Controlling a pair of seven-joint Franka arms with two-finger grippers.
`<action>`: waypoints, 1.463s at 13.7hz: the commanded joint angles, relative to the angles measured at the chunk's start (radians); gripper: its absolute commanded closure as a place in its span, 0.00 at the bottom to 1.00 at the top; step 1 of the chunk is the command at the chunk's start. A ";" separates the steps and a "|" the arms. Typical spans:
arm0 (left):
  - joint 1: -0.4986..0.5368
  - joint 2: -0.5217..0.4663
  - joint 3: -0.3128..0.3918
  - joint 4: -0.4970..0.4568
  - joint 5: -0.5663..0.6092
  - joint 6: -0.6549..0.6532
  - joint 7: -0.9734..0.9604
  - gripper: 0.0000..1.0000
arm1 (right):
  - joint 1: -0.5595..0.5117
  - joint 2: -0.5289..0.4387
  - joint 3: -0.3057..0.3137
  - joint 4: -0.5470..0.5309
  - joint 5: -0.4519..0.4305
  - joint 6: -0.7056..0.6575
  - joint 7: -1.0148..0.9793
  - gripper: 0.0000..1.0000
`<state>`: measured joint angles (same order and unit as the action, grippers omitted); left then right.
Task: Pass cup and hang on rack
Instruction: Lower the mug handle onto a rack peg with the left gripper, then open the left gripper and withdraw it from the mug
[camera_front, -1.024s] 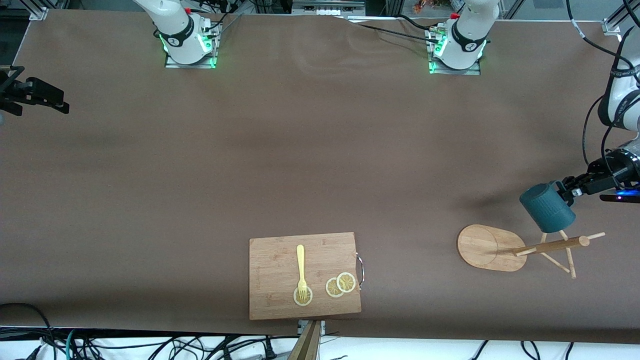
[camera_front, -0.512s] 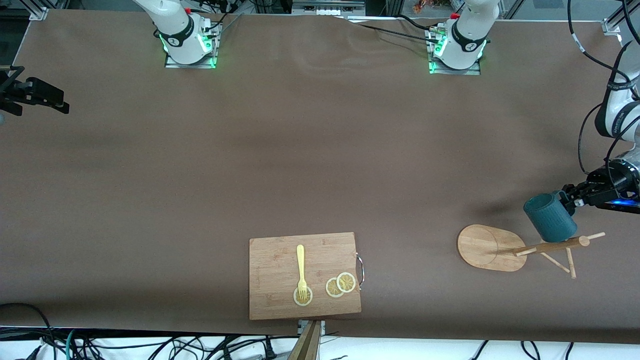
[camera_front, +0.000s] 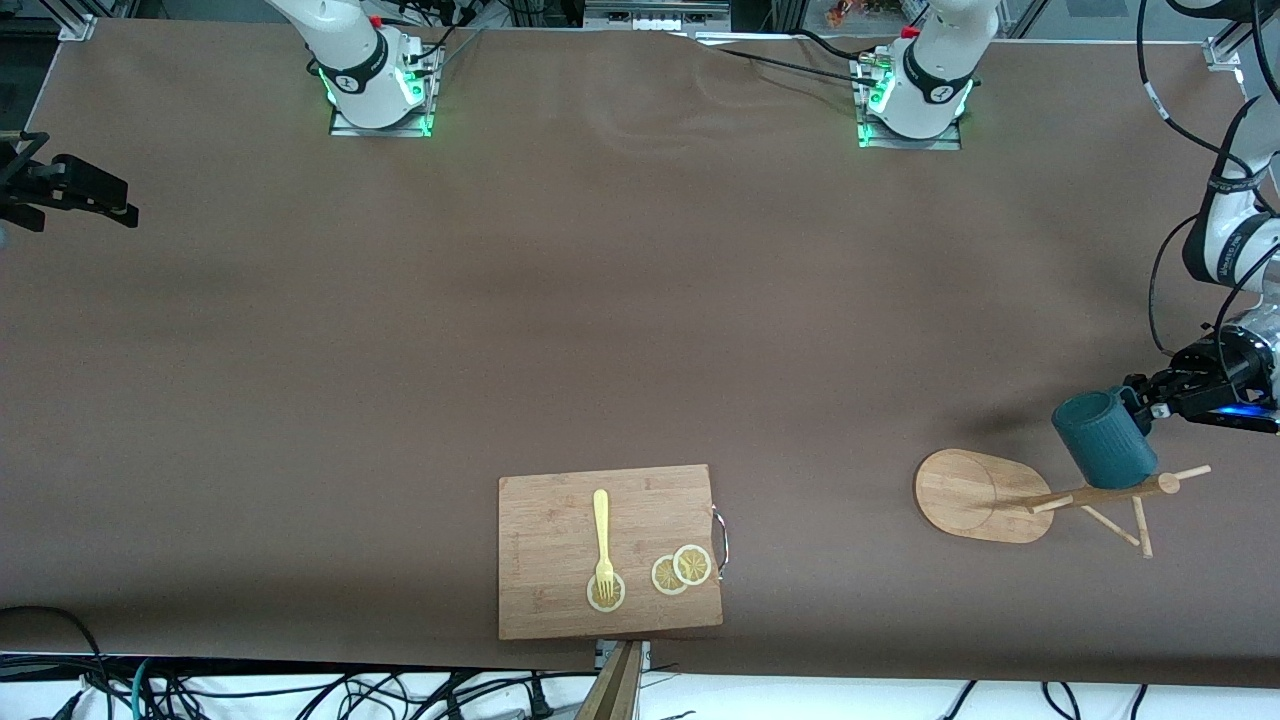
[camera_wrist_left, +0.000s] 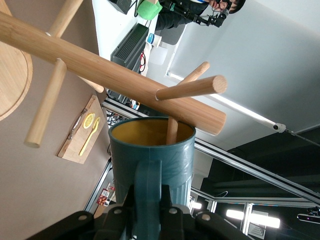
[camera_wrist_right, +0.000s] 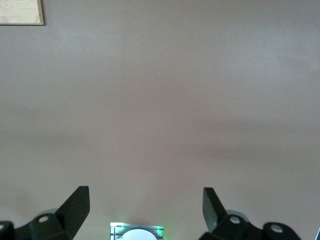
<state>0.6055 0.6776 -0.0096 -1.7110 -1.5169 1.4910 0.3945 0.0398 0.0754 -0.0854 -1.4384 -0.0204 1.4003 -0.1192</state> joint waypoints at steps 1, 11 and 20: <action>0.016 0.016 0.003 0.030 -0.008 -0.020 -0.011 0.12 | 0.000 0.003 0.001 0.013 -0.010 -0.003 0.006 0.00; 0.065 -0.108 0.052 0.027 0.242 -0.101 -0.017 0.00 | 0.000 0.003 0.003 0.021 -0.010 -0.003 0.006 0.00; -0.047 -0.619 0.011 0.010 0.928 -0.130 -0.023 0.00 | -0.001 0.003 0.001 0.021 -0.010 -0.004 0.004 0.00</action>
<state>0.5774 0.1249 0.0288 -1.6674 -0.6642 1.3633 0.3711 0.0398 0.0753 -0.0854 -1.4350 -0.0204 1.4020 -0.1192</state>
